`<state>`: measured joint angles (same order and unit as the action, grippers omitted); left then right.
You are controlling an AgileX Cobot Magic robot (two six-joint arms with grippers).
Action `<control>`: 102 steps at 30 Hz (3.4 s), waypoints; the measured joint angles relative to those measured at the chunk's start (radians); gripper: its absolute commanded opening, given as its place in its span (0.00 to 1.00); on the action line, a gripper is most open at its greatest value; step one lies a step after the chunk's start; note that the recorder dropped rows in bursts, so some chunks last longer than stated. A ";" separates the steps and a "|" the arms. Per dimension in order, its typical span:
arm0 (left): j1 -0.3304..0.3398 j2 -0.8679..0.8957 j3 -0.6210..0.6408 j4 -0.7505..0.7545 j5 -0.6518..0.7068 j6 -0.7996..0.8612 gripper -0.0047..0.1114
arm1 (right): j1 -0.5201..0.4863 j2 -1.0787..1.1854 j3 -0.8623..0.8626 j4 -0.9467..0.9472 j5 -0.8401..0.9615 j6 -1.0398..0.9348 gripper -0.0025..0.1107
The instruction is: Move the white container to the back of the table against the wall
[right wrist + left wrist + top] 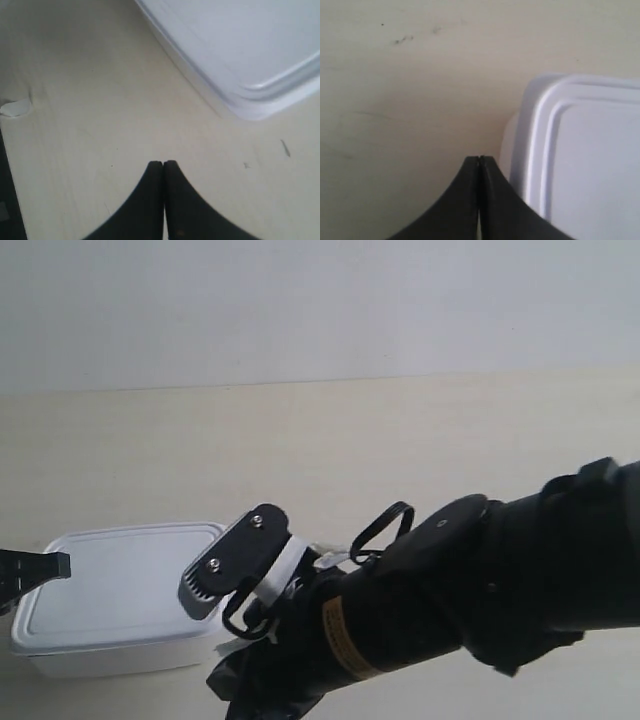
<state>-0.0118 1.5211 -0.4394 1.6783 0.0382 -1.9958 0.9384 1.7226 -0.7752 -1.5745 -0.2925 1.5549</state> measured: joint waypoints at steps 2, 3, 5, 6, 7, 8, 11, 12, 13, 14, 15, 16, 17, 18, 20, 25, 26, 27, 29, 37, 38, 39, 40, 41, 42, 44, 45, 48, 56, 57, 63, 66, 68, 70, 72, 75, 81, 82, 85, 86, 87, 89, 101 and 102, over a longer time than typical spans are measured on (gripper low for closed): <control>0.000 0.002 0.000 -0.002 -0.019 0.000 0.04 | 0.012 0.040 -0.030 0.000 -0.002 0.000 0.02; 0.000 0.002 0.000 -0.002 -0.028 0.000 0.04 | 0.013 0.053 -0.044 0.002 -0.004 0.000 0.02; 0.000 0.002 -0.006 -0.002 -0.048 0.000 0.04 | 0.013 0.083 -0.069 0.010 -0.006 0.000 0.02; 0.000 0.002 -0.008 -0.002 -0.054 0.000 0.04 | 0.013 0.093 -0.079 0.013 -0.006 0.000 0.02; 0.000 0.002 -0.012 -0.002 -0.060 0.000 0.04 | 0.013 0.104 -0.089 0.017 -0.012 0.000 0.02; 0.000 0.002 -0.018 -0.002 -0.065 0.000 0.04 | 0.014 0.115 -0.100 0.019 -0.015 -0.002 0.02; 0.000 0.002 -0.029 -0.002 -0.071 0.000 0.04 | 0.014 0.144 -0.127 0.025 -0.021 0.000 0.02; 0.000 0.002 -0.034 -0.002 -0.071 0.000 0.04 | 0.014 0.152 -0.135 0.031 -0.023 0.000 0.02; 0.000 0.002 -0.042 -0.002 -0.071 0.000 0.04 | 0.014 0.163 -0.145 0.040 -0.023 0.000 0.02; 0.000 0.004 -0.046 -0.002 -0.071 0.000 0.04 | 0.014 0.175 -0.156 0.048 -0.025 0.000 0.02; 0.000 0.004 -0.052 -0.002 -0.071 0.000 0.04 | 0.014 0.185 -0.167 0.057 -0.025 0.000 0.02; 0.000 0.004 -0.059 -0.002 -0.073 0.000 0.04 | 0.014 0.197 -0.177 0.065 -0.025 0.000 0.02; 0.000 0.006 -0.065 -0.002 -0.073 0.000 0.04 | 0.014 0.208 -0.186 0.070 -0.025 0.000 0.02; 0.000 0.008 -0.072 -0.002 -0.073 0.000 0.04 | 0.014 0.217 -0.192 0.072 -0.025 0.000 0.02; 0.000 0.027 -0.083 -0.002 -0.081 0.000 0.04 | 0.014 0.233 -0.207 0.077 -0.025 0.000 0.02; 0.000 0.100 -0.114 -0.004 -0.099 0.000 0.04 | 0.014 0.269 -0.262 0.095 -0.005 0.000 0.02; 0.000 0.105 -0.119 -0.004 -0.101 0.000 0.04 | 0.014 0.274 -0.266 0.095 0.000 0.004 0.02; 0.000 0.112 -0.124 -0.004 -0.101 0.000 0.04 | 0.014 0.285 -0.279 0.095 0.015 0.009 0.02; 0.000 0.112 -0.131 -0.004 -0.101 0.000 0.04 | 0.014 0.296 -0.298 0.095 0.059 0.011 0.02; 0.000 0.098 -0.135 -0.004 -0.122 0.000 0.04 | 0.014 0.338 -0.370 0.095 0.126 0.038 0.02; 0.000 0.083 -0.123 -0.004 -0.117 0.000 0.04 | 0.014 0.343 -0.379 0.095 0.133 0.038 0.02; 0.000 0.052 -0.108 -0.006 -0.114 0.000 0.04 | 0.014 0.355 -0.390 0.095 0.143 0.040 0.02; 0.000 0.005 -0.087 -0.008 -0.109 0.000 0.04 | 0.014 0.368 -0.402 0.095 0.152 0.042 0.02; 0.000 -0.034 -0.073 -0.009 -0.111 0.000 0.04 | 0.014 0.374 -0.413 0.095 0.164 0.042 0.02; 0.000 -0.086 -0.055 -0.012 -0.128 0.000 0.04 | 0.014 0.382 -0.424 0.095 0.174 0.042 0.02; 0.000 -0.159 -0.019 -0.014 -0.181 0.000 0.04 | 0.014 0.387 -0.444 0.095 0.208 0.042 0.02; 0.000 -0.172 -0.005 -0.016 -0.200 0.000 0.04 | 0.014 0.387 -0.448 0.095 0.221 0.042 0.02; 0.000 -0.187 0.029 -0.016 -0.274 0.000 0.04 | 0.014 0.387 -0.456 0.095 0.262 0.042 0.02; 0.000 -0.188 0.071 -0.036 -0.436 0.003 0.04 | 0.014 0.387 -0.458 0.095 0.293 0.042 0.02; 0.000 -0.183 0.071 -0.038 -0.447 0.003 0.04 | 0.014 0.387 -0.458 0.095 0.293 0.042 0.02; 0.000 -0.110 0.073 -0.088 -0.455 0.049 0.04 | 0.014 0.387 -0.459 0.099 0.293 0.056 0.02; 0.000 -0.062 0.073 -0.147 -0.443 0.102 0.04 | 0.014 0.387 -0.462 0.103 0.293 0.062 0.02; 0.000 -0.032 0.073 -0.205 -0.423 0.149 0.04 | 0.014 0.387 -0.462 0.113 0.293 0.062 0.02; 0.000 -0.011 0.066 -0.255 -0.406 0.196 0.04 | 0.014 0.387 -0.462 0.123 0.293 0.064 0.02; 0.000 0.003 0.052 -0.294 -0.398 0.228 0.04 | 0.014 0.387 -0.462 0.128 0.293 0.064 0.02; 0.000 0.028 0.030 -0.324 -0.396 0.250 0.04 | 0.014 0.387 -0.462 0.137 0.293 0.064 0.02; 0.000 0.076 -0.019 -0.337 -0.391 0.269 0.04 | 0.014 0.387 -0.462 0.153 0.303 0.064 0.02; 0.000 0.086 -0.030 -0.341 -0.391 0.271 0.04 | 0.014 0.387 -0.462 0.159 0.310 0.064 0.02; 0.000 0.118 -0.054 -0.343 -0.391 0.272 0.04 | 0.014 0.387 -0.462 0.174 0.346 0.064 0.02; 0.000 0.126 -0.063 -0.343 -0.391 0.279 0.04 | 0.014 0.387 -0.462 0.178 0.353 0.064 0.02; 0.000 0.133 -0.070 -0.343 -0.391 0.282 0.04 | 0.014 0.387 -0.462 0.180 0.360 0.064 0.02; 0.000 0.149 -0.086 -0.343 -0.388 0.287 0.04 | 0.014 0.387 -0.462 0.184 0.374 0.064 0.02; 0.000 0.207 -0.154 -0.344 -0.374 0.287 0.04 | 0.011 0.387 -0.462 0.184 0.470 0.003 0.02; 0.000 0.207 -0.159 -0.344 -0.374 0.288 0.04 | 0.011 0.387 -0.462 0.184 0.477 -0.001 0.02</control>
<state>-0.0118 1.7281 -0.5985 1.3342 -0.3356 -1.7075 0.9494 2.1092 -1.2370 -1.3904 0.1848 1.5534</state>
